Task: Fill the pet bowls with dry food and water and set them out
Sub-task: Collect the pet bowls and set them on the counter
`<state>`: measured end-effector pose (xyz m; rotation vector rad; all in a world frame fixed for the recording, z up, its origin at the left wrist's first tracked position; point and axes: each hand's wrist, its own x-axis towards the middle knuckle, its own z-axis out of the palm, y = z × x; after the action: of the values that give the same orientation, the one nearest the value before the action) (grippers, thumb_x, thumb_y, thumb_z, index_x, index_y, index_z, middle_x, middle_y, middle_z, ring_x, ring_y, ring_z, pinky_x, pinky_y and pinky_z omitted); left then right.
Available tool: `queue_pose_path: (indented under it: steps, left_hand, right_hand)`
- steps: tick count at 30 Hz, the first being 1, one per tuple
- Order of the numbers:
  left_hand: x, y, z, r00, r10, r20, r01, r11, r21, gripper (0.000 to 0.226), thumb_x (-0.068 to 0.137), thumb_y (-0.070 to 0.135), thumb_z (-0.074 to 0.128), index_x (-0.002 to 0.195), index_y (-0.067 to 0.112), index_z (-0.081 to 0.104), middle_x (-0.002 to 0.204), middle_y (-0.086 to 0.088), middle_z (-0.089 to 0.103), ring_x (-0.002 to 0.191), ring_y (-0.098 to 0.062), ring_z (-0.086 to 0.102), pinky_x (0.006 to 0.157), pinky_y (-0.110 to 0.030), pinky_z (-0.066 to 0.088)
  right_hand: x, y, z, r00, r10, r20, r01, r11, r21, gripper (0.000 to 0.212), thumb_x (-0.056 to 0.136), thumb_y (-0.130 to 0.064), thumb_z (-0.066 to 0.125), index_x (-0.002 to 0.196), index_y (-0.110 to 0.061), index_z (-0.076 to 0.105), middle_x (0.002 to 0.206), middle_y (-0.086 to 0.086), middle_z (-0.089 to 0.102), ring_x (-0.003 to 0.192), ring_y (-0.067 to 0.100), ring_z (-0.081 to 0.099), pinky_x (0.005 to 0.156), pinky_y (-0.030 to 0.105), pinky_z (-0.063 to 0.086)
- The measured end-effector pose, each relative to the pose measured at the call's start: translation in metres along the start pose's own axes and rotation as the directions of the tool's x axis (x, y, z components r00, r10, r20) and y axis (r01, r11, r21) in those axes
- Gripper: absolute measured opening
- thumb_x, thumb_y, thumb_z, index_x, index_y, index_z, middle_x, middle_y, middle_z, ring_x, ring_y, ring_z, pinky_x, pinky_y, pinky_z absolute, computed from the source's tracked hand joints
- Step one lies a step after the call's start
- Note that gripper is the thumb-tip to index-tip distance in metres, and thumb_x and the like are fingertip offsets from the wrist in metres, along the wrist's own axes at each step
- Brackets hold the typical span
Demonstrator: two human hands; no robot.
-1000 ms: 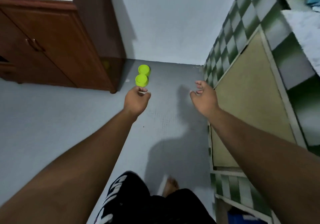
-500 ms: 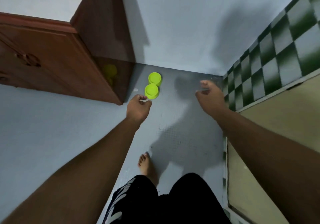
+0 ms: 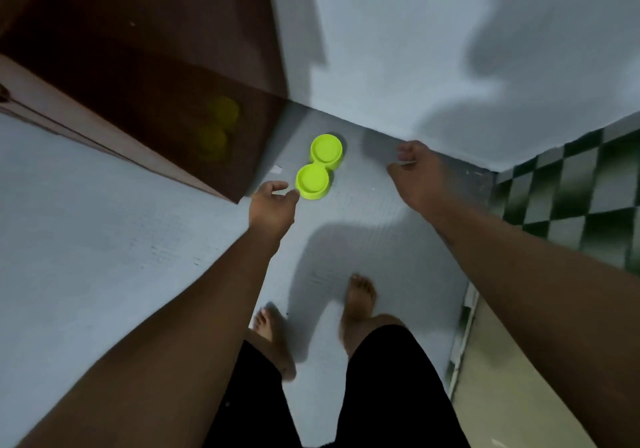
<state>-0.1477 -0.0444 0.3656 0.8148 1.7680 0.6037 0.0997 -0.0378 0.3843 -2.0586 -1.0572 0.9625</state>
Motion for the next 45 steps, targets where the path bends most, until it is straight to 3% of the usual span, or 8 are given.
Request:
queue_pose_path:
  steps: [8, 14, 22, 24, 30, 35, 39, 45]
  left_hand:
    - [0.155, -0.079, 0.086, 0.985, -0.169, -0.022, 0.163, 0.972, -0.167, 0.03, 0.091, 0.025, 0.072, 0.117, 0.017, 0.061, 0.081, -0.005, 0.063, 0.066, -0.018, 0.059, 0.083, -0.047, 0.061]
    - [0.295, -0.184, 0.145, 0.969, -0.244, -0.033, 0.23, 0.945, -0.232, 0.07, 0.069, 0.042, 0.076, 0.134, 0.025, 0.058, 0.125, -0.009, 0.062, 0.115, -0.029, 0.063, 0.101, -0.049, 0.055]
    - [0.393, -0.273, 0.192, 0.95, -0.311, 0.014, 0.293, 0.878, -0.379, 0.088, 0.086, 0.029, 0.079, 0.158, 0.012, 0.031, 0.133, -0.011, 0.057, 0.103, -0.017, 0.062, 0.106, -0.05, 0.051]
    - [0.401, -0.28, 0.2, 0.95, -0.31, 0.023, 0.297, 0.884, -0.361, 0.087, 0.086, 0.03, 0.079, 0.157, 0.011, 0.032, 0.146, -0.01, 0.052, 0.123, -0.024, 0.057, 0.109, -0.051, 0.048]
    - [0.404, -0.28, 0.21, 0.959, -0.282, 0.011, 0.269, 0.901, -0.34, 0.034, 0.095, 0.019, 0.07, 0.127, 0.016, 0.06, 0.111, -0.001, 0.062, 0.106, -0.024, 0.057, 0.101, -0.047, 0.053]
    - [0.391, -0.271, 0.199, 0.983, -0.145, -0.115, 0.107, 0.953, -0.282, 0.044, 0.09, 0.02, 0.072, 0.132, 0.011, 0.062, 0.12, -0.004, 0.067, 0.109, -0.023, 0.063, 0.086, -0.03, 0.048]
    - [0.379, -0.249, 0.185, 0.979, -0.076, -0.19, 0.023, 0.963, -0.268, 0.08, 0.072, 0.051, 0.063, 0.145, 0.021, 0.053, 0.136, -0.009, 0.056, 0.119, -0.028, 0.059, 0.105, -0.048, 0.051]
    - [0.348, -0.208, 0.144, 0.973, -0.002, -0.23, -0.062, 0.961, -0.268, 0.071, 0.072, 0.061, 0.057, 0.139, 0.038, 0.054, 0.136, -0.005, 0.047, 0.119, -0.034, 0.058, 0.094, -0.064, 0.055]
  right_hand:
    - [0.161, 0.087, 0.114, 0.999, -0.007, 0.047, 0.009, 0.999, -0.038, 0.032, 0.085, -0.024, 0.072, 0.116, -0.017, 0.063, 0.102, -0.002, 0.063, 0.089, 0.013, 0.062, 0.086, 0.029, 0.052]
    - [0.28, 0.182, 0.24, 0.994, -0.03, 0.108, 0.039, 0.996, -0.081, 0.041, 0.083, -0.023, 0.076, 0.12, -0.01, 0.062, 0.11, 0.008, 0.066, 0.097, 0.019, 0.064, 0.092, 0.032, 0.051]
    - [0.392, 0.253, 0.332, 0.986, -0.062, 0.157, 0.102, 0.961, -0.258, 0.059, 0.085, -0.023, 0.075, 0.134, -0.001, 0.051, 0.136, 0.017, 0.056, 0.124, 0.027, 0.054, 0.099, 0.026, 0.038]
    - [0.406, 0.259, 0.343, 0.986, -0.043, 0.158, 0.083, 0.963, -0.256, 0.066, 0.087, -0.024, 0.074, 0.142, -0.002, 0.044, 0.145, 0.016, 0.048, 0.132, 0.028, 0.048, 0.102, 0.026, 0.036]
    - [0.411, 0.267, 0.358, 0.961, 0.027, 0.276, 0.035, 0.976, -0.217, 0.054, 0.072, -0.023, 0.08, 0.12, -0.003, 0.066, 0.116, 0.018, 0.07, 0.105, 0.032, 0.068, 0.093, 0.042, 0.055]
    - [0.407, 0.258, 0.347, 0.97, -0.021, 0.242, 0.073, 0.975, -0.209, 0.054, 0.069, -0.029, 0.077, 0.118, -0.009, 0.068, 0.112, 0.013, 0.072, 0.101, 0.03, 0.069, 0.089, 0.043, 0.056]
    - [0.392, 0.233, 0.326, 0.977, -0.104, 0.188, 0.147, 0.961, -0.236, 0.064, 0.061, -0.043, 0.072, 0.118, -0.015, 0.068, 0.108, 0.01, 0.073, 0.099, 0.029, 0.069, 0.088, 0.043, 0.056]
    - [0.338, 0.168, 0.263, 0.994, -0.082, 0.067, 0.091, 0.983, -0.16, 0.05, 0.066, -0.043, 0.074, 0.1, -0.007, 0.07, 0.098, 0.013, 0.073, 0.094, 0.029, 0.069, 0.082, 0.039, 0.056]
